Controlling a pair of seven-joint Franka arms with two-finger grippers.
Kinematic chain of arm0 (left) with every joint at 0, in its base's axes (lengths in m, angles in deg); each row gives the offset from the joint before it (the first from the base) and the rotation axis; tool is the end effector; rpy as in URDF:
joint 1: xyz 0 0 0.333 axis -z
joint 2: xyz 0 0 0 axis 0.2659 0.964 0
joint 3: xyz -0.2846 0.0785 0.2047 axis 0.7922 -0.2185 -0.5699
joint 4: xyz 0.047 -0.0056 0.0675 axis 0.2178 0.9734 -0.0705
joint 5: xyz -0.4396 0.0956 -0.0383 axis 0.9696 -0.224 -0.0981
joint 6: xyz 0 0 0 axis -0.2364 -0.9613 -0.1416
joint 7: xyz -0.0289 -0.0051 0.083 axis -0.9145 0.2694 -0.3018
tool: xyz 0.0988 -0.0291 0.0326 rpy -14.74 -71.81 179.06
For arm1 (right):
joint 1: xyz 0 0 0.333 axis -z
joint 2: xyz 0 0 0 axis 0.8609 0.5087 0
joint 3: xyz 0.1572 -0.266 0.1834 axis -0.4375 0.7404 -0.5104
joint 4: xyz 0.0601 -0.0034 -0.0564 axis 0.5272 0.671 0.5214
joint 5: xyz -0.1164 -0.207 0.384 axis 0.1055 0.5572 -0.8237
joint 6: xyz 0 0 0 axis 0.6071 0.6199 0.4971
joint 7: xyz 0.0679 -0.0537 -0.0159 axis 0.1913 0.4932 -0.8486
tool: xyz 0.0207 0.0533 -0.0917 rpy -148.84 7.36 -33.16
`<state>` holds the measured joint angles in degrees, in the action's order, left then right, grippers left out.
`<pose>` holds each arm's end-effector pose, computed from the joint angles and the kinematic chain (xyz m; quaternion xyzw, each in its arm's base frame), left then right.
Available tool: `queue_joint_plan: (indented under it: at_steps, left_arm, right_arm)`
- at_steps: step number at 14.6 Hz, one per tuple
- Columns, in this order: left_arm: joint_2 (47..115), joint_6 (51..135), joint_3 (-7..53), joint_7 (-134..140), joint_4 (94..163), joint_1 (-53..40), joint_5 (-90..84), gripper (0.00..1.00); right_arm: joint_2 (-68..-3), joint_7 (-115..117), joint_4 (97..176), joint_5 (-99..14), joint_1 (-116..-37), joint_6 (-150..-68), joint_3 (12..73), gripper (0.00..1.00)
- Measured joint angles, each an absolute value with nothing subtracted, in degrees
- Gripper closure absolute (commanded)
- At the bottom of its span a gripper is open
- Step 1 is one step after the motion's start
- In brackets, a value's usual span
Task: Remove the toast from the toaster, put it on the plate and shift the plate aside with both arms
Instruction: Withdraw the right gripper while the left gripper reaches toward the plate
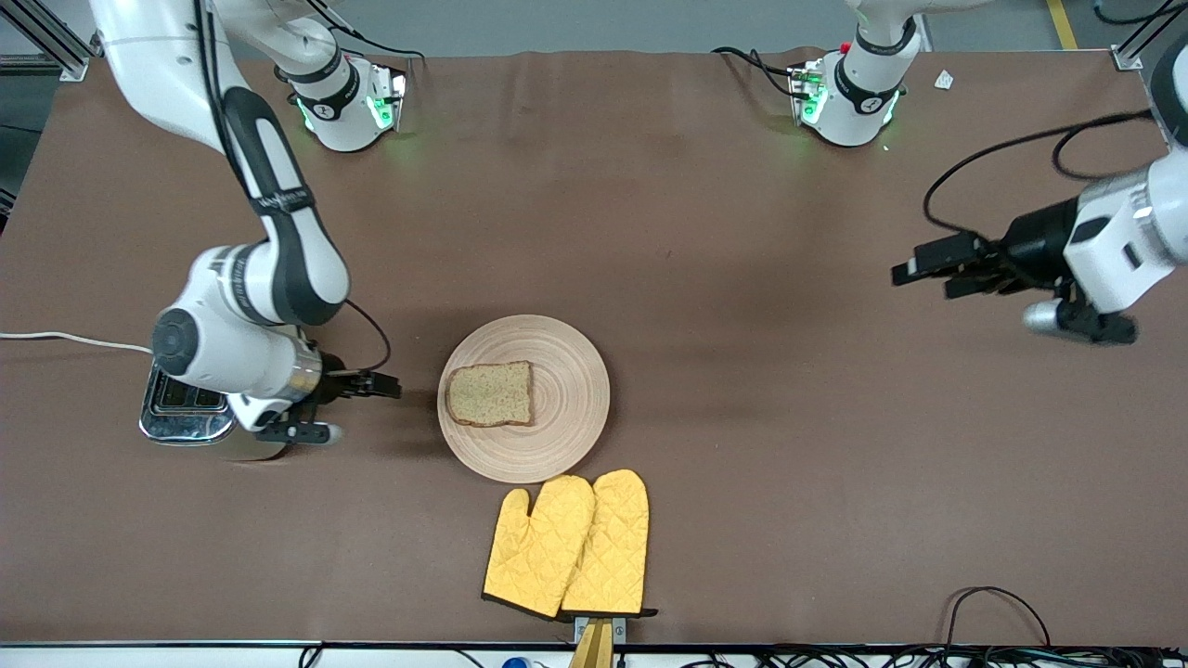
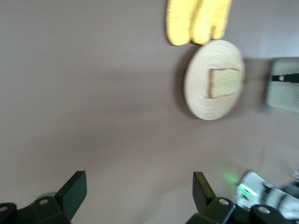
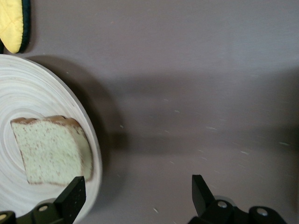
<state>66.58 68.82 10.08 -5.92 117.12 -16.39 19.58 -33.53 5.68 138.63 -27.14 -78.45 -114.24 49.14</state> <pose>0.6739 -0.0990 0.5782 0.9575 -0.0253 -0.0632 0.2803 0.7061 0.1202 0.3153 -0.9924 0.0293 0.0484 0.1092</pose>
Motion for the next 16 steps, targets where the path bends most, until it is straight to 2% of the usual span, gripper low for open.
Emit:
queue_joint_plan:
  at_steps: [3,6,11,14,16]
  left_arm:
    - [72.64,70.98,10.06,-13.22,117.08,-16.42,27.62,0.00]
    - [77.12,73.44,10.14,-18.96,117.02,-16.31,32.02,0.00]
    - [84.71,76.61,11.26,-32.12,117.24,-15.18,43.74,0.02]
    - [90.26,80.27,13.84,-38.17,117.64,-14.51,49.94,0.05]
    - [93.78,83.24,16.00,-42.60,117.85,-13.99,54.76,0.10]
  right_arm:
    - [-38.01,5.60,135.44,-23.50,-78.32,-105.76,53.78,0.00]
    - [-42.00,4.62,132.67,-17.69,-78.12,-102.00,56.60,0.00]
    - [-48.30,4.44,125.34,-13.24,-75.74,-91.25,57.02,0.00]
    - [-49.88,4.41,119.63,-13.16,-75.39,-84.62,56.95,0.00]
    - [-49.96,4.41,117.70,-12.87,-75.18,-82.66,56.99,0.00]
